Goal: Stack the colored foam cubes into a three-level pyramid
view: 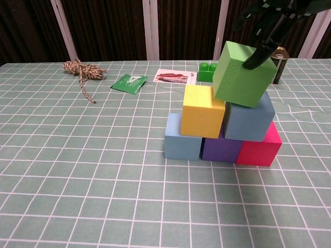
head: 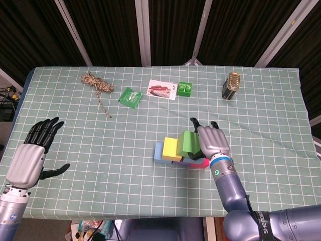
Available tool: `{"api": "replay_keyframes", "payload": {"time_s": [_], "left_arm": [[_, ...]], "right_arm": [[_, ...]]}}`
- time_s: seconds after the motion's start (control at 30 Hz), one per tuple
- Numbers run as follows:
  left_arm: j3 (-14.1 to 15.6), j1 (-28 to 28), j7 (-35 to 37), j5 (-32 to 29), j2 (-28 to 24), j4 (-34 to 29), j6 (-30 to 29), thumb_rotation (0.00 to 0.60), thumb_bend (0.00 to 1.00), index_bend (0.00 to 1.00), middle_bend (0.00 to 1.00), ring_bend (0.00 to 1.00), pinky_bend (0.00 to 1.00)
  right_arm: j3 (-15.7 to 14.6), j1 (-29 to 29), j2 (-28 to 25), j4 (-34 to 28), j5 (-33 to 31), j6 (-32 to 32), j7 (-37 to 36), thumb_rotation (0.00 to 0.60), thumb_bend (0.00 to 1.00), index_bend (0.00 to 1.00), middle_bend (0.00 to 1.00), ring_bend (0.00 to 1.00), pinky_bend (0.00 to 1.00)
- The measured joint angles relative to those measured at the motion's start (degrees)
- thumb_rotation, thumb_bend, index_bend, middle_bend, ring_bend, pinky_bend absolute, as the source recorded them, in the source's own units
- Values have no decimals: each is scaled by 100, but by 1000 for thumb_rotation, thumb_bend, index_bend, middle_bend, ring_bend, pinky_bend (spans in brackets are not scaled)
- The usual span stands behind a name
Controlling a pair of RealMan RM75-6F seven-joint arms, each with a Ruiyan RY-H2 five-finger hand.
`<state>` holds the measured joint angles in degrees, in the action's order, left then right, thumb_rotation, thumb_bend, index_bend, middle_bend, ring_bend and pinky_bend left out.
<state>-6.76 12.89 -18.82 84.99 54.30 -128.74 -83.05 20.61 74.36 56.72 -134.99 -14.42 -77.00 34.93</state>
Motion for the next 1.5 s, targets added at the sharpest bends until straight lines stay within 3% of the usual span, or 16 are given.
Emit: {"api": "replay_keyframes", "payload": {"time_s": [1.5], "left_arm": [[14,-19,74,85,-54,-30,-3,600,34,0,17,0,0]], "right_arm": [[316,-119,146,0,-207,-78,311,600,320,1,546,291,0]]}}
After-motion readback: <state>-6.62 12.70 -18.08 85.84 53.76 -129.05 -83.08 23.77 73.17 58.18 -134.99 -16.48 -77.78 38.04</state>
